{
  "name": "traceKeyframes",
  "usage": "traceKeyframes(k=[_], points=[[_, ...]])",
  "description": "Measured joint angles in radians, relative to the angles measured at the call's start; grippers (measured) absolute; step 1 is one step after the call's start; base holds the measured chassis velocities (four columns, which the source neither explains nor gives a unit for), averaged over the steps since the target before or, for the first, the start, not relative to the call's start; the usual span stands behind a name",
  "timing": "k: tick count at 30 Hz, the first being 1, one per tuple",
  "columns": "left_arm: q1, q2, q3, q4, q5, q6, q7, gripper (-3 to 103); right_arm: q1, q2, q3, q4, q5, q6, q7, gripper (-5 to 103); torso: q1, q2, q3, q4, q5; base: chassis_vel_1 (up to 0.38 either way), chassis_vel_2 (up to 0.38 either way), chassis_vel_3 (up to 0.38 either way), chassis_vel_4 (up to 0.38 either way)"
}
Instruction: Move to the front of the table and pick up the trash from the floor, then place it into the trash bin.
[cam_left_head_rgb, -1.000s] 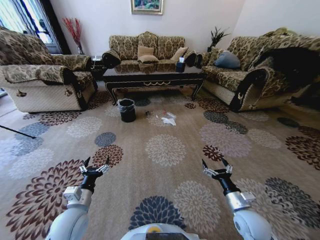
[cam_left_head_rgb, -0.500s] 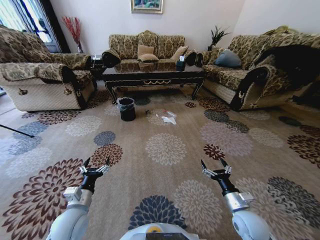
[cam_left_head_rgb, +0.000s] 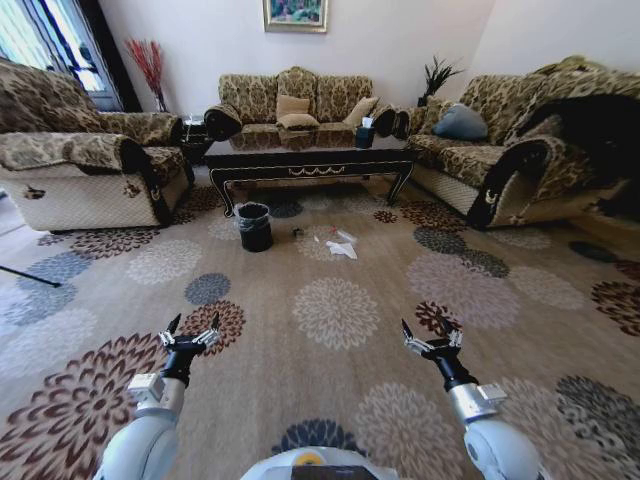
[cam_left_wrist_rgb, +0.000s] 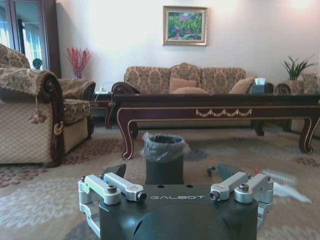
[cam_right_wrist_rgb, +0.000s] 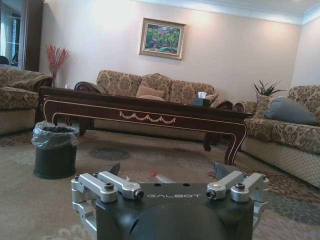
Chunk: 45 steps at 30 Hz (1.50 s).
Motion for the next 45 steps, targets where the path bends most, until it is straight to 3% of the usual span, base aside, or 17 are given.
traceKeyframes(k=[24, 45], points=[[0.003, -0.020, -0.008, 0.012, 0.005, -0.018, 0.000, 100, -0.004, -0.002, -0.012, 0.008, -0.023, -0.004, 0.004, 100, 0.000, 0.000, 0.005, 0.0001, -0.0001, -0.215, 0.211, 0.215, -0.207], [-0.029, -0.012, 0.004, 0.031, -0.009, 0.010, -0.011, 100, -0.003, -0.004, -0.021, -0.009, -0.043, -0.001, 0.003, 100, 0.000, 0.000, 0.007, 0.0001, 0.0004, -0.238, 0.240, 0.239, -0.243]])
